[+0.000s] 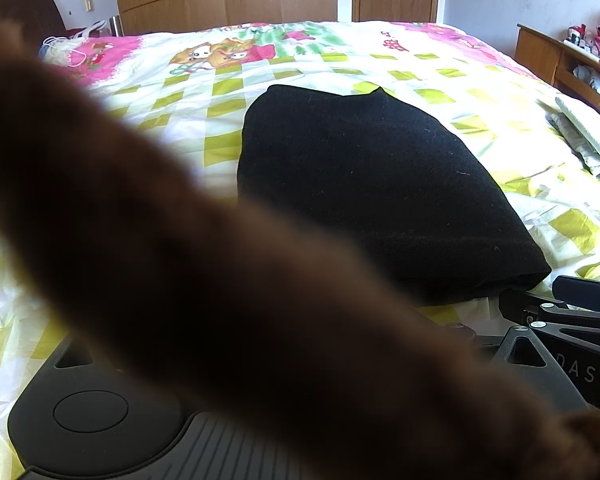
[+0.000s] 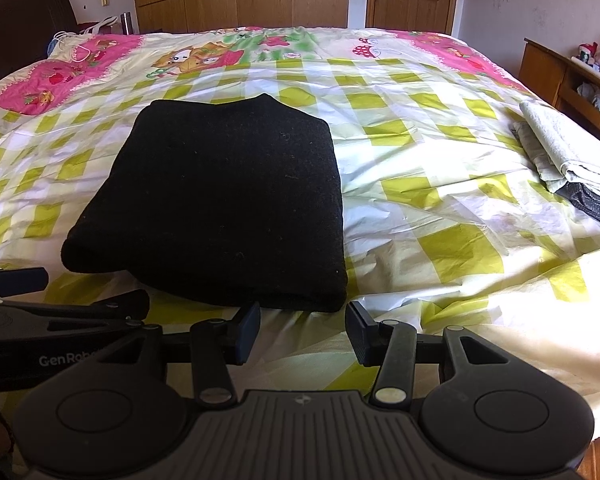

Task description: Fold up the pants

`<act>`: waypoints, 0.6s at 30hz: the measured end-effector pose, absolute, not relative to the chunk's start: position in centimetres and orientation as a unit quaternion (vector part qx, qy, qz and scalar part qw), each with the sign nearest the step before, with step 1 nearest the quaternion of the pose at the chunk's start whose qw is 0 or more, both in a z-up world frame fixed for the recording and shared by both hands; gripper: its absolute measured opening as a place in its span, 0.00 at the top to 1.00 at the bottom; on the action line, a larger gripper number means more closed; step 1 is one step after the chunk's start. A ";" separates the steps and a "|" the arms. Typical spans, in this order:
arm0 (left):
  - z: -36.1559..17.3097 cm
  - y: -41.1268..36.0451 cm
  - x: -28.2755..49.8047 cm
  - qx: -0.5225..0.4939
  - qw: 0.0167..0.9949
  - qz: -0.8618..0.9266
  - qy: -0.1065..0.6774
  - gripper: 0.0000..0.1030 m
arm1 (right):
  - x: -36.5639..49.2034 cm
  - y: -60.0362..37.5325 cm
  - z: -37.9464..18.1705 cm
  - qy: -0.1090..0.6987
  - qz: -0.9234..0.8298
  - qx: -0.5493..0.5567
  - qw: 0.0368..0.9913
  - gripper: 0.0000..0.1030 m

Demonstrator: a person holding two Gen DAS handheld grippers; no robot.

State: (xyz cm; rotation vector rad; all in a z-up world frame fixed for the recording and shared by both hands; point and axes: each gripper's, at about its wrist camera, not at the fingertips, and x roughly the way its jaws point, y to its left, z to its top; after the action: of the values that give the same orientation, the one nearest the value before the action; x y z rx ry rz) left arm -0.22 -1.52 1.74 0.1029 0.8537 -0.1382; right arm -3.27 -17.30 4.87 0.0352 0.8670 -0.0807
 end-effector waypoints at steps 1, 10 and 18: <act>1.7 -1.6 -0.2 0.051 0.907 -0.067 0.413 0.03 | -3.3 -17.3 4.9 0.420 -0.040 0.017 0.907 0.42; 1.7 -1.4 -0.2 0.049 0.908 -0.062 0.412 0.02 | -3.4 -17.4 4.9 0.416 -0.039 0.021 0.908 0.42; 1.7 -1.5 -0.2 0.052 0.908 -0.058 0.412 0.02 | -3.4 -17.6 4.8 0.414 -0.040 0.029 0.909 0.42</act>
State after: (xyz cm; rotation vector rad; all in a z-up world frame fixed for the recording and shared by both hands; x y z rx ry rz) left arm -0.23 -1.51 1.66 0.1076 0.8510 -0.1206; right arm -3.38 -17.62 4.82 0.0592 0.8546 -0.0823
